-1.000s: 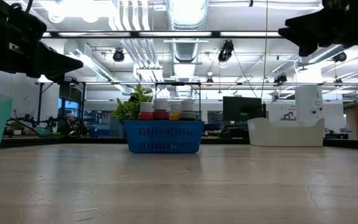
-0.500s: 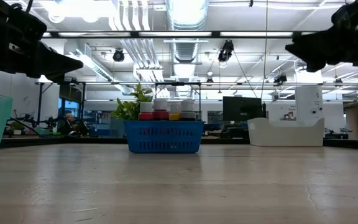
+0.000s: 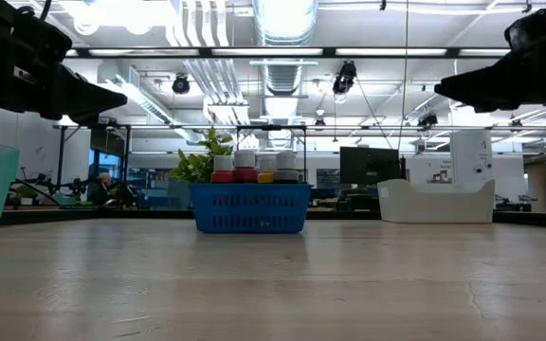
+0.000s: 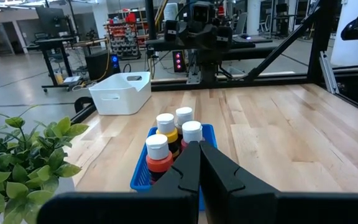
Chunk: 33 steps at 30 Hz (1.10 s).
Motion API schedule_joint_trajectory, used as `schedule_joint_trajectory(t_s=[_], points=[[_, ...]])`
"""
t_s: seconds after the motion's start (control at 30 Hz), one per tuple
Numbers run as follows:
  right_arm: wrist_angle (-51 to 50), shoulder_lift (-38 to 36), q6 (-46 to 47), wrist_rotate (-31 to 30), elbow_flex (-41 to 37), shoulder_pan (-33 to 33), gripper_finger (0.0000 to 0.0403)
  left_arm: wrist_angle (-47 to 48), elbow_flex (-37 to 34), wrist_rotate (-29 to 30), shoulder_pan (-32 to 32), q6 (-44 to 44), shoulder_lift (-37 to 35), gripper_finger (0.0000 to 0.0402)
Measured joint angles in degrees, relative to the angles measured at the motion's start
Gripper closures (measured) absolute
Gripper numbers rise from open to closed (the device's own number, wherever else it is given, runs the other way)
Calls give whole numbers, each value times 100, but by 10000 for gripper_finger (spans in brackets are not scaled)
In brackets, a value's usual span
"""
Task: Pick & Place Paint Supplies
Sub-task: Return to Home Position
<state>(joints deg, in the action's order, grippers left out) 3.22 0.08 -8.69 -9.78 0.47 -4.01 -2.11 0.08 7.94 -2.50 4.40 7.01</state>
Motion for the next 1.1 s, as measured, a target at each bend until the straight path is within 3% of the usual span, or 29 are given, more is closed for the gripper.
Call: schedule_joint_trajectory(t_s=[0.33,1.1], points=[[-122,2,-156,984,0,2,211,0,0,0,0,0,-1,395],[-275,11,-33,974,0,0,211,0,0,-2,2,0,-2,395]])
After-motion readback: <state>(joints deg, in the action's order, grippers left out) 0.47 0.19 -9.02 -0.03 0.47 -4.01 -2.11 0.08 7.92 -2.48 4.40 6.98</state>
